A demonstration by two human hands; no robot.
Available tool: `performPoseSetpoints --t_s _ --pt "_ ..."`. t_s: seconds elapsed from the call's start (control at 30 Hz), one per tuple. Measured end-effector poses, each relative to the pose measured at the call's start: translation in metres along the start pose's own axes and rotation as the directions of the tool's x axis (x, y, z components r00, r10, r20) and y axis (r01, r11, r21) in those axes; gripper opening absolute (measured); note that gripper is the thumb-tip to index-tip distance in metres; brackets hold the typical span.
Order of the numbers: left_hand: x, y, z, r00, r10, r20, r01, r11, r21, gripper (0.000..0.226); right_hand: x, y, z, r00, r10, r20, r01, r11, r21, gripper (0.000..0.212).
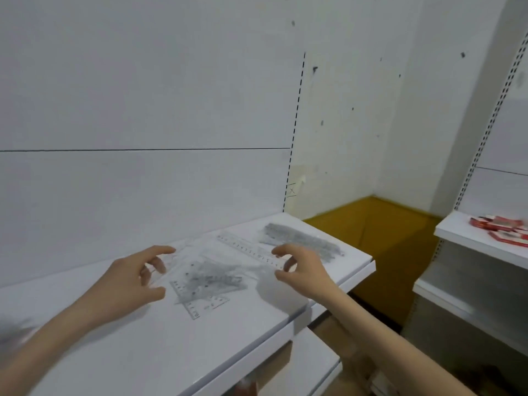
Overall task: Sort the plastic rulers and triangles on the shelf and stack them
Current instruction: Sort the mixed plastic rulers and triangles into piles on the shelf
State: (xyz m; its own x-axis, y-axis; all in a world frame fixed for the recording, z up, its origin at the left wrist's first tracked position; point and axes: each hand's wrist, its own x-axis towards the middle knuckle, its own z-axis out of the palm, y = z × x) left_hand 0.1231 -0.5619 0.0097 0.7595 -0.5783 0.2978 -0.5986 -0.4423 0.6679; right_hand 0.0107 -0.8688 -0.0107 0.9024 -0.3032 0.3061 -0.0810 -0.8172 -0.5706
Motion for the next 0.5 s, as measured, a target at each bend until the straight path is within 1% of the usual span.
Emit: performPoseSetpoints --t_s 0.07,0.13,0.23,0.3,0.4,0.5 --pt "0.031 0.016 0.034 0.999 -0.02 0.046 0.02 1.0 0.0 0.055 0.015 0.051 -0.024 0.997 0.064 -0.045 -0.066 0.997 -0.037 0.043" --pt "0.056 0.028 0.063 0.998 -0.043 0.052 0.044 0.999 -0.012 0.049 0.034 0.095 -0.039 0.988 0.125 -0.092 -0.131 0.989 -0.066 0.044" --pt "0.078 0.043 0.093 0.998 -0.047 0.044 0.046 0.999 0.023 0.042 0.062 0.133 -0.044 0.983 0.155 -0.097 -0.167 0.977 -0.132 0.041" --pt "0.087 0.051 0.103 0.997 -0.073 0.017 0.072 0.995 0.069 0.038 0.075 0.144 -0.038 0.989 0.132 -0.072 -0.141 0.98 -0.143 0.037" --pt "0.098 0.056 0.11 0.993 -0.12 -0.007 0.12 0.987 0.107 0.037 0.085 0.152 -0.027 0.999 0.009 -0.038 -0.017 0.976 -0.215 0.016" --pt "0.104 0.058 0.115 0.99 -0.138 0.025 0.134 0.984 0.12 0.046 0.088 0.151 -0.03 0.999 -0.047 -0.012 0.042 0.961 -0.273 0.025"
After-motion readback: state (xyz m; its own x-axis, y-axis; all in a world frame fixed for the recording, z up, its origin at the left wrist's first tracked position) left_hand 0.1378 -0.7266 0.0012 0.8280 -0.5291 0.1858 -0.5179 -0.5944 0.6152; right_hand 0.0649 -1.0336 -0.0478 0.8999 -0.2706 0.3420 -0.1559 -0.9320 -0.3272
